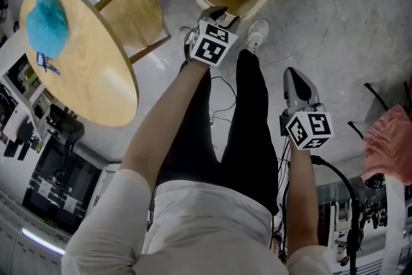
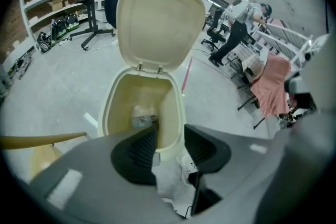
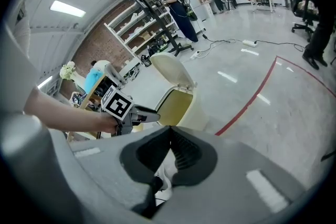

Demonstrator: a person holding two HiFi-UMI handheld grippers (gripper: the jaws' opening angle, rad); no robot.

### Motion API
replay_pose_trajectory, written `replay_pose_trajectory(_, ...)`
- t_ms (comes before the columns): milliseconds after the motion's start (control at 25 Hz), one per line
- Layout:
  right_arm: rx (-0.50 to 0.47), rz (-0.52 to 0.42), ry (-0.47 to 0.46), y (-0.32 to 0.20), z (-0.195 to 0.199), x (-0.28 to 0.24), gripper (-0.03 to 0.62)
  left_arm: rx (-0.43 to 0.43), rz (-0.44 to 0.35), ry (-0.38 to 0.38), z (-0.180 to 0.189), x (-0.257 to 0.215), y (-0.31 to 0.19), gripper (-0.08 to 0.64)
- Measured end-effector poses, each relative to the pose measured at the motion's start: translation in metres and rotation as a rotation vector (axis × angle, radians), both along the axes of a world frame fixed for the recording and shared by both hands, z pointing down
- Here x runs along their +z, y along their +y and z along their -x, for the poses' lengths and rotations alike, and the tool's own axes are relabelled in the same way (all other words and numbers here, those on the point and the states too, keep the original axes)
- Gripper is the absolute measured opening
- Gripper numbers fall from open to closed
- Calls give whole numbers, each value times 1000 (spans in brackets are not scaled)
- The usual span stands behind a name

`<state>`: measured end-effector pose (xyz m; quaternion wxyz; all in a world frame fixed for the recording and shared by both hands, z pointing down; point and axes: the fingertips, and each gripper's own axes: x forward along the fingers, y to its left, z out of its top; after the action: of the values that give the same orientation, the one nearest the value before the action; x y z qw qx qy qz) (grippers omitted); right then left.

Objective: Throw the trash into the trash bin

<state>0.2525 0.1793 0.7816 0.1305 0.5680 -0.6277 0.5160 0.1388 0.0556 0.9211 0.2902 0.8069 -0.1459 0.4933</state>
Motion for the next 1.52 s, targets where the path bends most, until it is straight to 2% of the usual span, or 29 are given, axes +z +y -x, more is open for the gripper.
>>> replay_pose_trajectory(280,-5,-5,14,-4,1,-6,0,-11,11,11,4,-11,5,168)
replay_pose_trajectory(600,-24,-35,31,-15,8,-31,0,-14,20,59,-2,-52,6,64)
replay_pose_trajectory(720,-32,-51,39,-21,12,-43,0,-6,16,74,-3,-68,5,45)
replay_pose_trajectory(1120,-50,-77,55,-19,25,-78,0,-27,7,98,11,-122,6,7)
replay_pose_trajectory(1520,-61,-136,74,-31,30,-125,0,-56,-13,140,23,-191,12,5)
